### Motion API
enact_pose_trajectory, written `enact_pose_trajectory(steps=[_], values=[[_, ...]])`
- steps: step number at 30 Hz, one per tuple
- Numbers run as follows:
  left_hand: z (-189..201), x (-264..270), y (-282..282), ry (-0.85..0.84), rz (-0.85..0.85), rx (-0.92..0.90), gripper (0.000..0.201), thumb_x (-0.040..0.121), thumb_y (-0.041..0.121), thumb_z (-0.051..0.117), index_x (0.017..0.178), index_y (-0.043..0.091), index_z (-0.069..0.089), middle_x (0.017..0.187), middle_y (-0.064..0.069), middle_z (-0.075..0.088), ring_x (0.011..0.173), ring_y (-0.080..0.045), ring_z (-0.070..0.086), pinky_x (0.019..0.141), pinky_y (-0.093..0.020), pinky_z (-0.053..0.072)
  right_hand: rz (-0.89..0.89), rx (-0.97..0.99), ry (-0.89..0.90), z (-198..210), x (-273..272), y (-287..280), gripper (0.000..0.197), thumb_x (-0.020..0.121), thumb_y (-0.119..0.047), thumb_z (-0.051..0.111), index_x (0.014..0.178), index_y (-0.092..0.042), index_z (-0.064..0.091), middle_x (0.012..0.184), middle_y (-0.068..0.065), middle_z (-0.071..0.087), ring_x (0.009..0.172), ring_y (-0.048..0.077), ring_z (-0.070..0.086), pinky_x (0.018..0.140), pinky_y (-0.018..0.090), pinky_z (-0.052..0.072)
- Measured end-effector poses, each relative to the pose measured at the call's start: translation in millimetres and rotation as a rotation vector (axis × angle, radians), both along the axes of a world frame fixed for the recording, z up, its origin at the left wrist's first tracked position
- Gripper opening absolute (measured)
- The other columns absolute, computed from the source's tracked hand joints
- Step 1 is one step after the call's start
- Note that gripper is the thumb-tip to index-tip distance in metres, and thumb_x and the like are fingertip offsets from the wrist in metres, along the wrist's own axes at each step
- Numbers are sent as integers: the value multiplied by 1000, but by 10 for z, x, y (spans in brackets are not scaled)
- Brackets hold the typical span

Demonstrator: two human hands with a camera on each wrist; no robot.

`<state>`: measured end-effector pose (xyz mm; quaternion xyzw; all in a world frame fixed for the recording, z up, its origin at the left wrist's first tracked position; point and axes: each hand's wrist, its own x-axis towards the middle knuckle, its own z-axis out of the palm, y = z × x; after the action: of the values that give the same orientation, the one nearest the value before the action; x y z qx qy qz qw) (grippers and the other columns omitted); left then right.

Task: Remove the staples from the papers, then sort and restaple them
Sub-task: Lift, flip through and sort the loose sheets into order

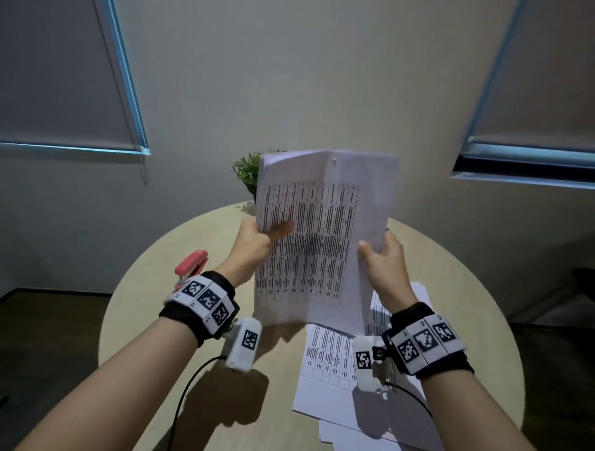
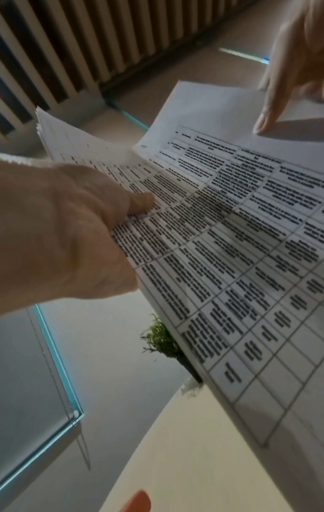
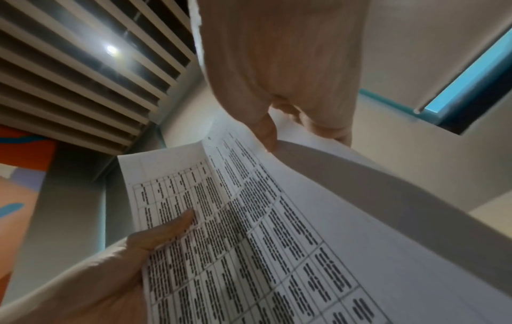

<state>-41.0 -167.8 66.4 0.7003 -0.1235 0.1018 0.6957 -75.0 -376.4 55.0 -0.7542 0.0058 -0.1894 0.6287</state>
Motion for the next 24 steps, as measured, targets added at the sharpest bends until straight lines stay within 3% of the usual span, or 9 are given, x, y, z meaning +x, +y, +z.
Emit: enact_pose_trajectory(steps=[3, 6, 10, 14, 16, 19, 22, 24], values=[[169, 46, 1, -28, 32, -46, 25, 87, 13, 67, 112, 9, 67, 105, -3, 71, 99, -17, 67, 87, -33, 54, -32, -59, -69, 154, 53, -6, 37, 98, -10, 52, 135, -8, 46, 130, -3, 53, 120, 13, 52, 107, 32, 40], [214, 100, 65, -8, 36, -39, 30, 83, 15, 71, 112, 8, 68, 105, -4, 71, 100, -20, 66, 90, -38, 53, -12, -32, -103, 184, 106, -49, 31, 93, -9, 60, 122, -13, 51, 122, 3, 61, 112, 16, 59, 100, 34, 47], [-2, 83, 129, 76, -2, -14, 46, 78, 18, 73, 121, 7, 61, 111, -4, 69, 108, -19, 63, 97, -41, 49, 43, -5, 22, -93, 97, -83, 29, 93, -2, 58, 119, -13, 52, 120, 6, 65, 102, 13, 64, 92, 34, 53], [-58, 24, 79, 65, -18, 3, 39, 84, 15, 69, 122, 12, 61, 113, 0, 69, 109, -15, 62, 97, -37, 48, 30, -13, 30, -211, 78, -35, 27, 95, -2, 52, 119, -16, 56, 118, 3, 66, 109, 20, 63, 100, 47, 49], [56, 21, 74, 31, -11, 3, 32, 87, 13, 66, 119, 11, 62, 109, 0, 69, 104, -14, 62, 92, -33, 50, 24, -3, -17, -98, 85, -3, 28, 96, -2, 50, 118, -19, 55, 118, 3, 65, 110, 19, 62, 101, 44, 49], [223, 52, 123, 8, 23, -8, 31, 87, 16, 66, 117, 8, 64, 108, -2, 70, 103, -16, 63, 89, -32, 50, 36, -9, -110, 59, 106, 5, 31, 95, -4, 53, 124, -12, 53, 121, 2, 64, 112, 15, 61, 100, 35, 49], [159, 48, 180, 22, 15, -4, 36, 83, 14, 70, 117, 7, 64, 110, -4, 70, 102, -15, 65, 89, -30, 53, 39, -4, -79, 8, 81, -14, 32, 93, -3, 59, 123, -12, 51, 112, -5, 64, 101, 2, 62, 89, 19, 52], [7, 1, 184, 55, -12, 16, 40, 80, 12, 71, 120, 9, 62, 110, -1, 70, 102, -10, 65, 87, -26, 52, 56, -11, -9, -133, 56, -11, 32, 93, -3, 58, 122, -14, 51, 113, -4, 63, 102, 5, 62, 90, 21, 51]])
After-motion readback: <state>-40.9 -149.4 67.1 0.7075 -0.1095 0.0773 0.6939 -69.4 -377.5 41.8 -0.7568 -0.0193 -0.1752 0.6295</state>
